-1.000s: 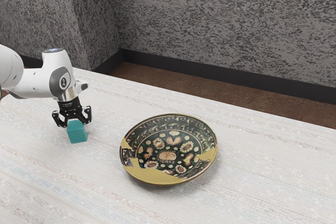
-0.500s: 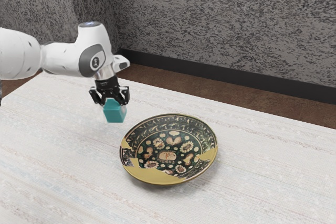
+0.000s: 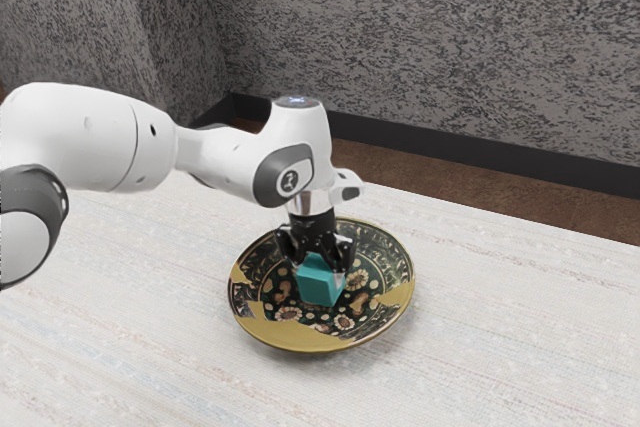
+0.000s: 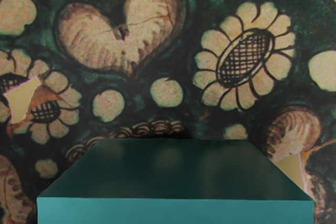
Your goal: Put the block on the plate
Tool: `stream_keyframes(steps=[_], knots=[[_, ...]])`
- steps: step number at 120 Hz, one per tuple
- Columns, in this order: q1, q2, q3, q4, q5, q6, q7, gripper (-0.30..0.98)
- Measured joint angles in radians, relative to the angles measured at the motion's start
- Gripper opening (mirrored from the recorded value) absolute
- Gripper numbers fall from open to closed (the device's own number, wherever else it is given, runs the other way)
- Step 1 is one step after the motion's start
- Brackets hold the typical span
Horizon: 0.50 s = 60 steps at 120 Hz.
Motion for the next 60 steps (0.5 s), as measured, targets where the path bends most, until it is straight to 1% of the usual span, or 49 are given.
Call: stream_keyframes(steps=[20, 40, 52, 60], knots=[[0.0, 0.008, 0.001, 0.0, -0.02, 0.01, -0.011, 0.53], [-0.001, -0.016, 0.007, 0.01, -0.02, 0.013, -0.017, 0.62], [0.001, -0.104, 0.008, 0.015, -0.008, -0.013, -0.021, 0.64], [0.014, -0.188, 0.014, 0.033, 0.031, -0.068, -0.024, 0.65]])
